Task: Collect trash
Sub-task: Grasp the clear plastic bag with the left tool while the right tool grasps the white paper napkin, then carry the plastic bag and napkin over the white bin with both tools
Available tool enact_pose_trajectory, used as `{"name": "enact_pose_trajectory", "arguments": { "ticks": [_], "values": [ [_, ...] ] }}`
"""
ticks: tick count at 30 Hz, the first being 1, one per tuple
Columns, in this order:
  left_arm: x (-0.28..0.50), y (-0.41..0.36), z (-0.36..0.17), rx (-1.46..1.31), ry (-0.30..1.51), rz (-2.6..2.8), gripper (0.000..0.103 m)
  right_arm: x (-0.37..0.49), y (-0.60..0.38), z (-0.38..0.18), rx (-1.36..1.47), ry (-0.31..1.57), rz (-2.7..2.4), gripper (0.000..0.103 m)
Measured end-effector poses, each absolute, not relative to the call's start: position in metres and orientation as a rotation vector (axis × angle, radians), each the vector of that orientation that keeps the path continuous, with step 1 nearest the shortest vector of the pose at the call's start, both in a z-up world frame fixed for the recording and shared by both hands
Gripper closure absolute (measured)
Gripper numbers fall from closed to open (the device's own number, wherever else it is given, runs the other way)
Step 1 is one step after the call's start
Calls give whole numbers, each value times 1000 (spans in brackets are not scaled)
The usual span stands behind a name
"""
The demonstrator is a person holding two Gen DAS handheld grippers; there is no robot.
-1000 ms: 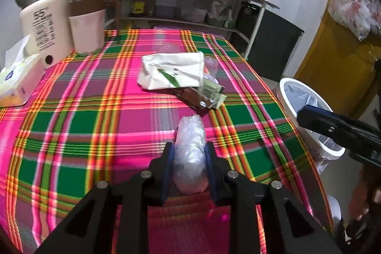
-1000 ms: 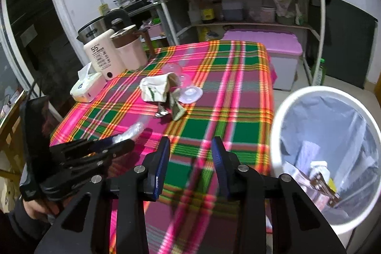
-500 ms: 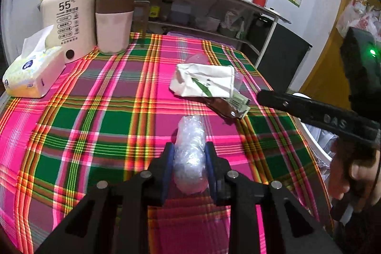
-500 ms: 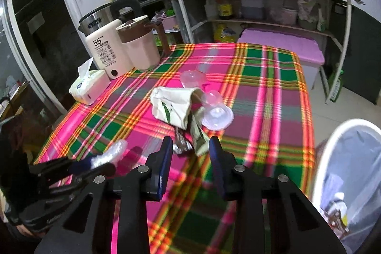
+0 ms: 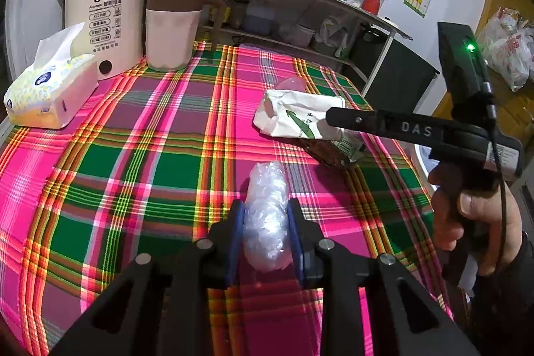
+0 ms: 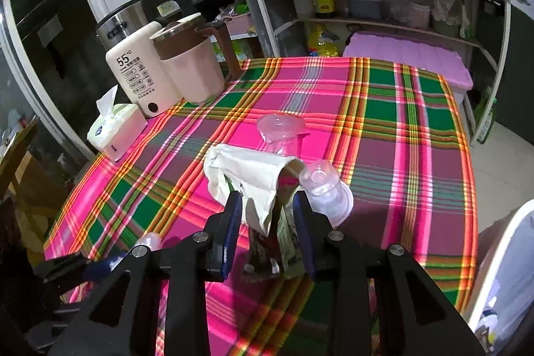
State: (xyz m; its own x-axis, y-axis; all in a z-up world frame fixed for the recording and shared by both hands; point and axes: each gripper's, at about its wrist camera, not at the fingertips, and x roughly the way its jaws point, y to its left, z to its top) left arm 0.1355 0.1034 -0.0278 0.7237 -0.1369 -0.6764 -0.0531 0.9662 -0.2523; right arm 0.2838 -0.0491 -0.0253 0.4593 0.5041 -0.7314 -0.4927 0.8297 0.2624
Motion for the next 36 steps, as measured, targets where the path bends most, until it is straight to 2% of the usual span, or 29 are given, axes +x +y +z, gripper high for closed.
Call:
{"name": "enact_pose_trajectory", "arguments": {
  "ticks": [2,6,15,36],
  "values": [
    [135,103,-28,-263,761,-46,76,286,-46,-26,16,911,622,70],
    [135,103,-28,-266,762,-46,76,287,-39,-27,-2,910,633,88],
    [134,104,-29,-268,759,-40,76,278,-38,-20,9,869,636,99],
    [114,80,-4,-228,727,-34,76,207,-78,23,72,766,674,100]
  ]
}}
